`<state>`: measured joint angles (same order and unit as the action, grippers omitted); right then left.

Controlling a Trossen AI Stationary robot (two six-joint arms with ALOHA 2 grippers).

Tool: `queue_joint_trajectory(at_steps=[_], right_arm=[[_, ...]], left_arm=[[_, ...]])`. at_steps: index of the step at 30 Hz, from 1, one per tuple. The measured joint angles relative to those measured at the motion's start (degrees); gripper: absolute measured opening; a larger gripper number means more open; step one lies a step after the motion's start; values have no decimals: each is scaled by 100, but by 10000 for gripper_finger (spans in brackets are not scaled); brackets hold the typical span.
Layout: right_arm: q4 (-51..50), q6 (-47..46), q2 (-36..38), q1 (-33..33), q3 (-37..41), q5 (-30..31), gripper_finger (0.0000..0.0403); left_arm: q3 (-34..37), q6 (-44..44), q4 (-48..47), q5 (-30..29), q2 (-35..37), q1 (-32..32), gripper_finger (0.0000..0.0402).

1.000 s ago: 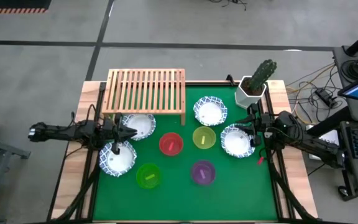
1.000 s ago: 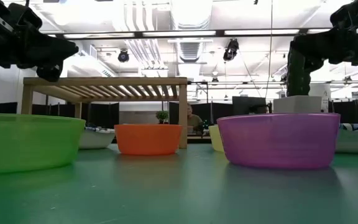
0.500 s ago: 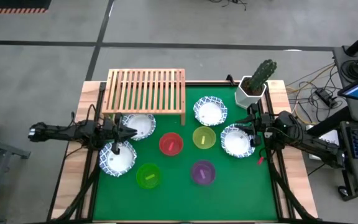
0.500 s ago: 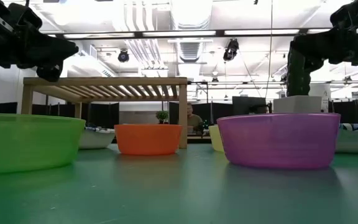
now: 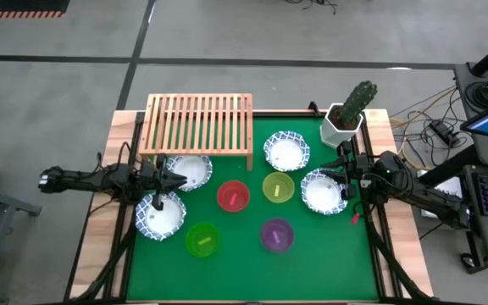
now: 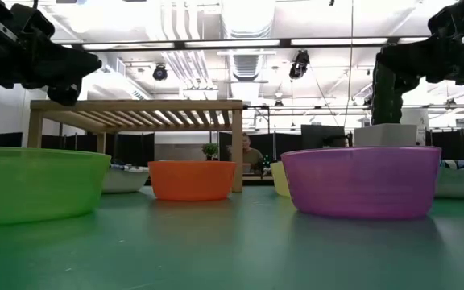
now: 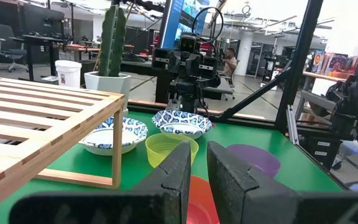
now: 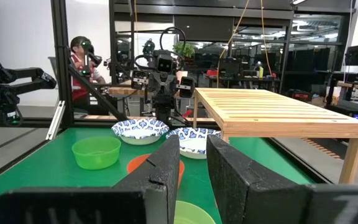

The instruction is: Place and stack bowls onto a shelf

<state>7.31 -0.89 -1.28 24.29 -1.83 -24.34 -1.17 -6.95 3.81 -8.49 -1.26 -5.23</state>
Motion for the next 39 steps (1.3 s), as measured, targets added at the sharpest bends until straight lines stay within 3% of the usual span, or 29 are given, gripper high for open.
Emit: queue_joint_trajectory(at_steps=[17, 22, 26, 31, 36, 39], right_arm=[[2, 1, 0, 0, 0, 0, 70], [24, 101, 0, 0, 0, 0, 70], [178, 2, 0, 0, 0, 0, 70], [1213, -131, 0, 0, 0, 83, 70], [1710, -955, 0, -2, -2, 817, 70], [1674, -1230, -33, 0, -37, 958, 70]], left_arm=[[0, 4, 2, 0, 0, -2, 37], [0, 361, 83, 0, 0, 0, 37], [0, 230, 785, -1, 0, -2, 37], [0, -422, 1915, -2, 0, 0, 37], [0, -576, 2953, -2, 0, -2, 37], [0, -353, 3325, -4, 0, -1, 37]])
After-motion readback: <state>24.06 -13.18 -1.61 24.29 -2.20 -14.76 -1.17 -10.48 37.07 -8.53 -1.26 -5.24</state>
